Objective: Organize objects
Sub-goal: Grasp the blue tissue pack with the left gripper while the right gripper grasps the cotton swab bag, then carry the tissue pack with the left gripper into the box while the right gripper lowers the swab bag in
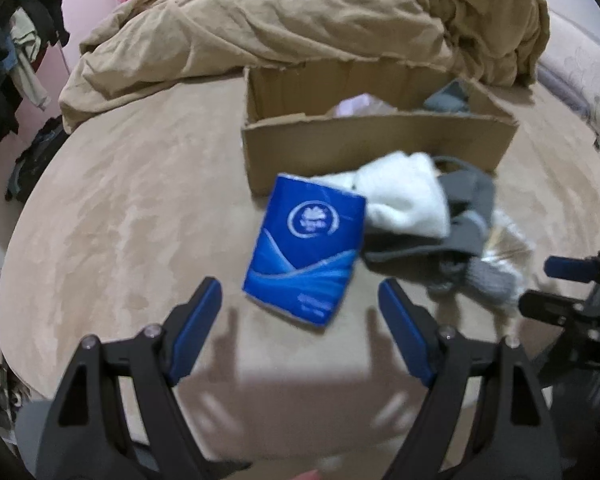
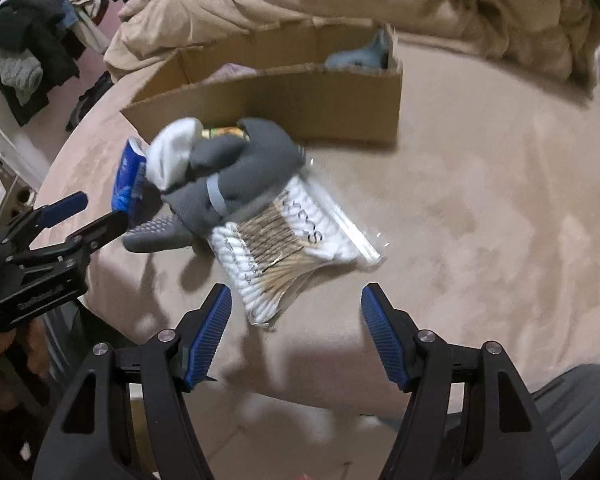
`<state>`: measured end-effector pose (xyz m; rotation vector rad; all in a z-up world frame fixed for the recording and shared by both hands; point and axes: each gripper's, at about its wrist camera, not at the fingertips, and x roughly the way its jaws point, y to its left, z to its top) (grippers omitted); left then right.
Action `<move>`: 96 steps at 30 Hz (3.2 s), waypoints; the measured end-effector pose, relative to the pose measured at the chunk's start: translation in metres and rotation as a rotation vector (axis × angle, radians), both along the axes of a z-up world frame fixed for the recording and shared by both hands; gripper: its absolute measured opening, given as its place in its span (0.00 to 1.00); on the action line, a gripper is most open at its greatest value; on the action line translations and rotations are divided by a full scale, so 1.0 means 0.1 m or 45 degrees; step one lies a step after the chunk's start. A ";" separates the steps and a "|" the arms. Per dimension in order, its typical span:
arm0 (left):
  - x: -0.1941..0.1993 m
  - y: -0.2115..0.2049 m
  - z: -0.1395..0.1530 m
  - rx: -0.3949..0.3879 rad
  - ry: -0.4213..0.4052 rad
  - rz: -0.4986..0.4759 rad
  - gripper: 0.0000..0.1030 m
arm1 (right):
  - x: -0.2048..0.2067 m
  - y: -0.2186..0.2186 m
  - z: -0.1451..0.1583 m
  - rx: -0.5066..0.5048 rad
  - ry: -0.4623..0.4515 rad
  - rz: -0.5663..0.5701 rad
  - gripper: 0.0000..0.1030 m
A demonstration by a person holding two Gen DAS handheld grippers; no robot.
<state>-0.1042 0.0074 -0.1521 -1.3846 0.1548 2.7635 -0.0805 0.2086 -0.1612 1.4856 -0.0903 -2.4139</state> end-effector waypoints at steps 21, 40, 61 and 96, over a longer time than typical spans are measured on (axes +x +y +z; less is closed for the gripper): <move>-0.28 -0.11 -0.19 0.085 -0.029 -0.069 0.56 | -0.21 0.06 -0.14 -0.149 -0.032 0.012 0.42; 0.25 -0.20 0.54 0.221 0.056 -0.049 0.52 | 0.15 0.25 0.53 -0.040 0.152 -0.015 0.36; 0.25 -0.36 1.47 0.392 0.175 0.036 0.52 | 0.17 -0.06 1.51 -0.070 0.375 0.070 0.37; -1.32 -0.20 0.51 0.386 0.037 0.045 0.55 | -1.40 -0.37 0.59 -0.009 0.259 0.125 0.37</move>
